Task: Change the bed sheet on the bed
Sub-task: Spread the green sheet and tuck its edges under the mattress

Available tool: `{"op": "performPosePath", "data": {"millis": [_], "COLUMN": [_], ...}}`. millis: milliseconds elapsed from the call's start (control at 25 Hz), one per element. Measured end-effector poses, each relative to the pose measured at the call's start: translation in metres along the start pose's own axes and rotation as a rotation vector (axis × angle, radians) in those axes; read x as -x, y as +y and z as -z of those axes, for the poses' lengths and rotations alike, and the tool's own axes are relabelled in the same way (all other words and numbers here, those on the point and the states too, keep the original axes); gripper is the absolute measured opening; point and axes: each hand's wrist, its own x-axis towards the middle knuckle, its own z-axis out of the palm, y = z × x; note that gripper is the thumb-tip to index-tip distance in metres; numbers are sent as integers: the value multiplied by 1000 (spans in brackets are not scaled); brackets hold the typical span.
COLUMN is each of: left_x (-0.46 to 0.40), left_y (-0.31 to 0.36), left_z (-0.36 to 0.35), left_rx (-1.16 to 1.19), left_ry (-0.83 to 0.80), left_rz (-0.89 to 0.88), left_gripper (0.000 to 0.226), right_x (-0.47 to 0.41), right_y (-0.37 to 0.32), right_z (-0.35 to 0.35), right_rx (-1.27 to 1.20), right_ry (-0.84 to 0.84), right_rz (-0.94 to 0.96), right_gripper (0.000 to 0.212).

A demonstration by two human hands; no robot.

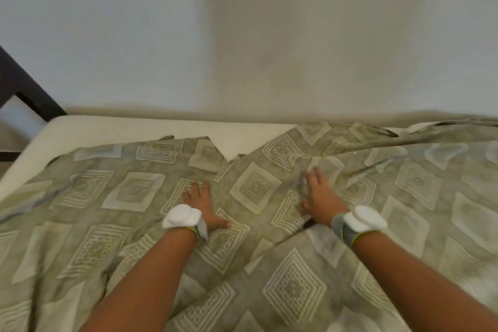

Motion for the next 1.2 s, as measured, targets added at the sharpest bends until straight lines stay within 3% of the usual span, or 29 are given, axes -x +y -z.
{"op": "performPosePath", "data": {"millis": [120, 200, 240, 320, 400, 440, 520, 600, 720, 840, 880, 960, 1040, 1080, 1120, 1200], "left_x": [-24, -32, -34, -32, -24, -16, 7, 45, 99, 113, 106, 86, 73, 69, 69, 77], "left_y": [14, 24, 28, 32, 34, 33, 31, 32, 43, 70, 81, 99, 118, 122, 125, 131], "left_z": [2, 7, 7, 7, 16, 23, 21, -2, -54, -57, -49, -37, -27, -23, -19, -2], "left_rx": [-157, -189, -193, -173, -209, -252, -302, -208, -107, 142, 250, 284, 173, 95, -2, -214], "left_ry": [-40, -46, -43, -41, -64, -35, 275, 489, 345, 186, 135, 49, -133, -192, -196, -95], "left_rz": [34, 37, 46, 82, 86, 30, -287, -638, -841, -683, -579, -447, -385, -375, -376, -342], "left_gripper": [149, 153, 153, 148, 145, 139, 96, 56, 47, 77, 90, 103, 76, 52, 35, 28], "right_x": [-56, -76, -81, -75, -47, -25, 35, 86, 108, 77, 60, 22, -6, -13, -13, -3], "right_y": [4, 5, 7, 9, 15, 21, 39, 62, 71, 57, 50, 36, 40, 43, 47, 56], "right_z": [11, 14, 11, 6, -4, -13, -32, -51, -46, -12, 0, 22, 23, 19, 17, 19], "right_rx": [27, 141, 193, 210, 184, 74, -196, -285, -62, -173, -244, -360, -265, -154, -78, -188], "right_ry": [23, 2, -30, -45, 135, 256, 432, 425, 194, 498, 501, 293, 61, -23, -84, -12], "right_rz": [-87, -126, -142, -88, 16, 53, 41, -130, -484, -186, -117, -102, -255, -280, -284, -288], "right_gripper": [125, 129, 122, 82, 38, 30, 35, 43, 35, 35, 40, 73, 99, 95, 79, 42]}}
